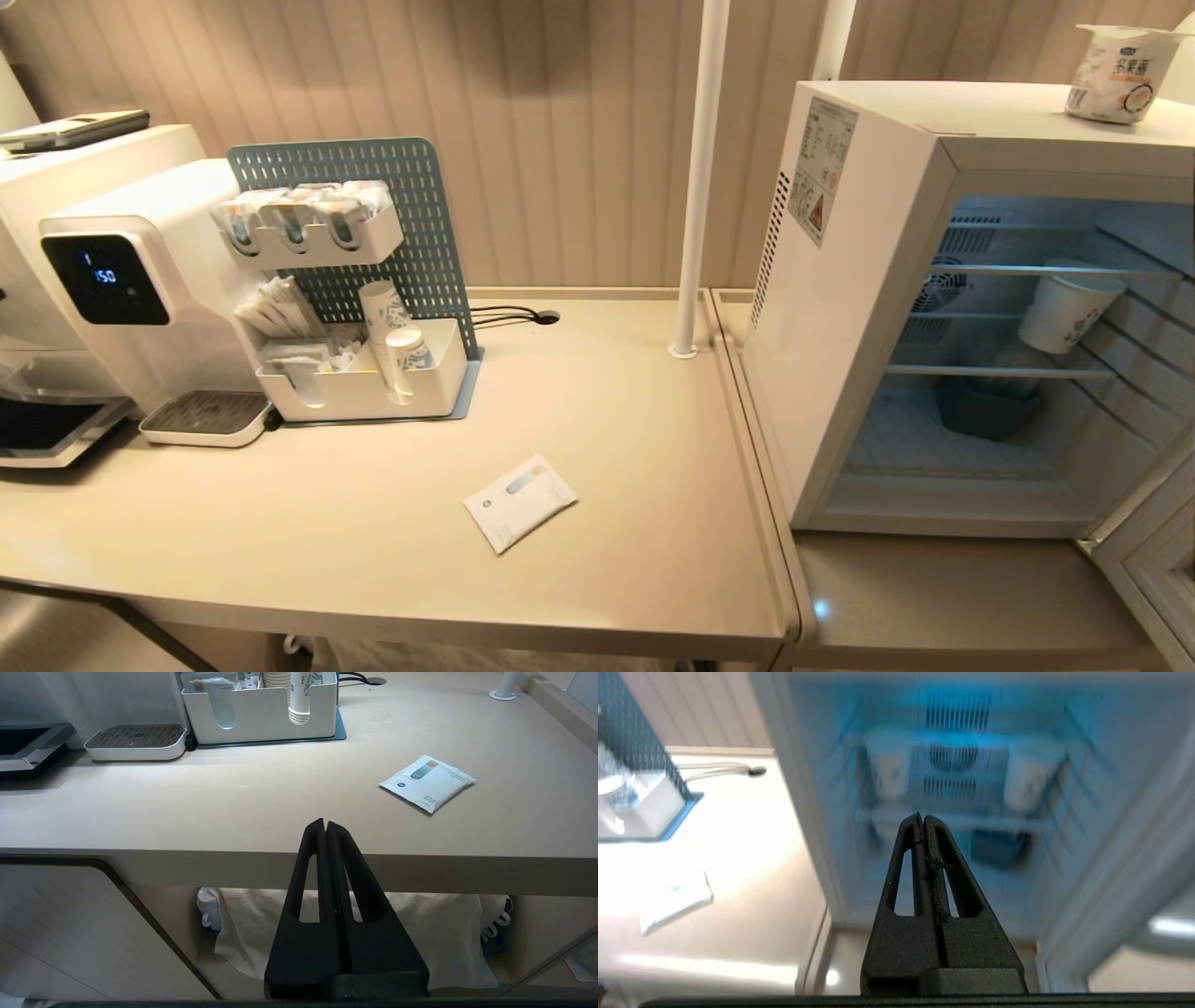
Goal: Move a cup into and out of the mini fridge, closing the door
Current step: Put the yoghurt in the freezer
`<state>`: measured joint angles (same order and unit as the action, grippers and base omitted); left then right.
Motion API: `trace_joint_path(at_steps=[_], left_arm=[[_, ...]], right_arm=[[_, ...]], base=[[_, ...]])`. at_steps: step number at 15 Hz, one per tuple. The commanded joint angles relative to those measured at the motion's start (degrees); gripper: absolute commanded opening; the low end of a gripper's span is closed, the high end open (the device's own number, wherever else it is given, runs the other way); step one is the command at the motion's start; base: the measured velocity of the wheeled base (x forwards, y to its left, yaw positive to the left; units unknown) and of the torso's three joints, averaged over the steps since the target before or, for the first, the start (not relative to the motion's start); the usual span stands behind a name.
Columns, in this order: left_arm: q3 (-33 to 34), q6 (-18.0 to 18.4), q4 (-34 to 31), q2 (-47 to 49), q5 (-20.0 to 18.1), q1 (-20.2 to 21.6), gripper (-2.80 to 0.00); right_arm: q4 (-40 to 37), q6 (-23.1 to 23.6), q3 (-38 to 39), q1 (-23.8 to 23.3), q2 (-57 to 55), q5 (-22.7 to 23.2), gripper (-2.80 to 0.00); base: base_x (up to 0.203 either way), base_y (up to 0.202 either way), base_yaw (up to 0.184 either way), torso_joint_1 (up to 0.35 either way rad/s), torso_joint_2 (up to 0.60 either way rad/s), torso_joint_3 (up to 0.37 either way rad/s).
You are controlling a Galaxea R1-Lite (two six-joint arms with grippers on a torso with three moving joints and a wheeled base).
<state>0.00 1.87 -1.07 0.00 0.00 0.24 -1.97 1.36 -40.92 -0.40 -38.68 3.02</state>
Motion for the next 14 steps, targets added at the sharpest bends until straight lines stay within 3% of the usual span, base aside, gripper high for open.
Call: trace_joint_path(at_steps=[1, 7, 8, 10, 14], left_arm=[[0.0, -0.01, 0.02, 0.09, 0.0, 0.02, -2.8], [0.0, -0.02, 0.02, 0.09, 0.0, 0.02, -2.8], [0.08, -0.02, 0.02, 0.09, 0.0, 0.02, -2.8], [0.0, 0.07, 0.02, 0.09, -0.09, 0.02, -2.8], [0.0, 0.12, 0.02, 0.09, 0.0, 0.02, -2.8]], right_arm=[[2.47, 0.05, -8.75, 0.04, -16.71, -0.02, -2.8], [8.74, 0.04, -31.15, 0.03, -36.6, -1.34, -2.8], [9.04, 0.1, -32.74, 0.04, -37.97, -3.65, 0.0], [8.94, 0.21, -35.82, 0.05, -40.45, -6.11, 0.0], [8.46, -0.12, -41.77, -0.11, -43.58, -6.47, 0.0]], base=[[0.0, 0.0, 0.0, 0.0, 0.0, 0.0], [0.0, 0.0, 0.0, 0.0, 0.0, 0.0], [0.0, 0.0, 0.0, 0.0, 0.0, 0.0], [0.0, 0.0, 0.0, 0.0, 0.0, 0.0], [0.0, 0.0, 0.0, 0.0, 0.0, 0.0]])
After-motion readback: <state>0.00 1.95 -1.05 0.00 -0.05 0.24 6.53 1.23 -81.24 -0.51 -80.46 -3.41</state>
